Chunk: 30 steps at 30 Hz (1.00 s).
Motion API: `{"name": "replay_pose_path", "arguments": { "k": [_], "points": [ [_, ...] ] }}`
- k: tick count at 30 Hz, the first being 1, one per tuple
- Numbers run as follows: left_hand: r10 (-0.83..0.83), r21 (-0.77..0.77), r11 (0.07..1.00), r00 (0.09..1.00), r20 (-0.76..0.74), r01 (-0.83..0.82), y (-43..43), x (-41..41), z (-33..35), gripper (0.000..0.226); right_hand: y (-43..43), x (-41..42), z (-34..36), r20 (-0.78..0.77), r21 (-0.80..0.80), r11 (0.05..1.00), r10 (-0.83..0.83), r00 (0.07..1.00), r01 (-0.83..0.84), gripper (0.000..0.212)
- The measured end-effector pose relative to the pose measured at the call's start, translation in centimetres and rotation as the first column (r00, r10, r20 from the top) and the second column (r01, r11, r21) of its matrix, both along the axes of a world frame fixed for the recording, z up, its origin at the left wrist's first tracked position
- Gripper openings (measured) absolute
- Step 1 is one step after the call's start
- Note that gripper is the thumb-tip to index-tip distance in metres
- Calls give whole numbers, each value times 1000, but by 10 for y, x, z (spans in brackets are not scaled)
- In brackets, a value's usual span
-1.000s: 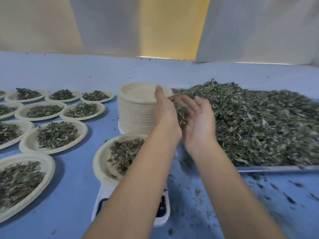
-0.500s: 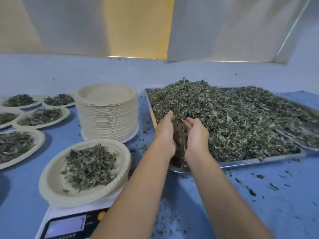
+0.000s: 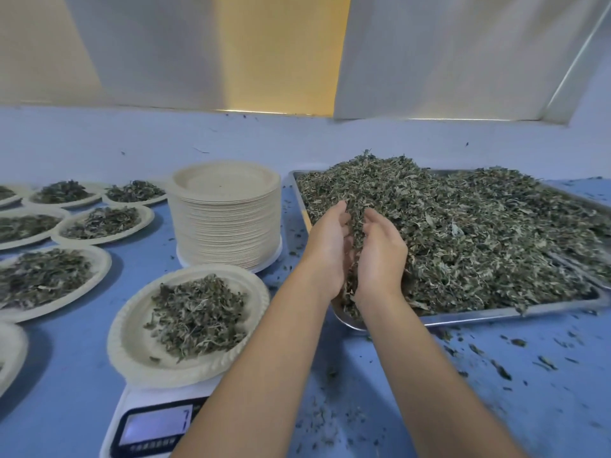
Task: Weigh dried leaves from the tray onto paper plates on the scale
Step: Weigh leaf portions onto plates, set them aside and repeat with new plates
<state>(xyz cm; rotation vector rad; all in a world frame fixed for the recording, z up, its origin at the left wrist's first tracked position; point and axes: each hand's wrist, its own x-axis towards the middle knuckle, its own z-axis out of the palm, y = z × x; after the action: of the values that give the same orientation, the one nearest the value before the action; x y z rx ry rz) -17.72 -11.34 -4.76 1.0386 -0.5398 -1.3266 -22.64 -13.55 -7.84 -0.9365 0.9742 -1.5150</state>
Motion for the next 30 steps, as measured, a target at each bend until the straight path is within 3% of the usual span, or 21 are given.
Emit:
{"name": "replay_pose_path", "arguments": {
  "k": [4, 9, 13, 18, 22, 25, 27, 30],
  "points": [
    [32, -70, 997, 999, -18, -33, 17, 15, 8, 28, 16, 21, 13, 203, -35, 996, 83, 976, -77, 32],
    [169, -157, 974, 985, 33, -162, 50, 51, 22, 25, 43, 58, 20, 271, -134, 976, 205, 941, -174, 31],
    [278, -160, 958, 914, 295, -239, 79, 82, 23, 28, 60, 83, 16, 204, -147, 950, 301, 932, -275, 31],
    [346, -139, 938, 890, 298, -318, 109, 126, 16, 22, 61, 83, 7, -38, -115, 909, 398, 916, -400, 28],
    [459, -143, 883, 755, 468, -448, 125, 158, -5, 26, 53, 76, -6, -217, -27, 910, 400, 891, -415, 29],
    [458, -111, 865, 678, 575, -490, 128, 177, -21, 28, 48, 75, -17, -246, 4, 897, 429, 869, -441, 30],
    [435, -90, 871, 672, 599, -483, 128, 185, -31, 27, 46, 77, -21, -216, 16, 888, 452, 865, -460, 30],
    [450, -45, 871, 755, 476, -490, 127, 188, -44, 26, 46, 79, -24, -167, 19, 884, 463, 871, -466, 27]
  ]
}}
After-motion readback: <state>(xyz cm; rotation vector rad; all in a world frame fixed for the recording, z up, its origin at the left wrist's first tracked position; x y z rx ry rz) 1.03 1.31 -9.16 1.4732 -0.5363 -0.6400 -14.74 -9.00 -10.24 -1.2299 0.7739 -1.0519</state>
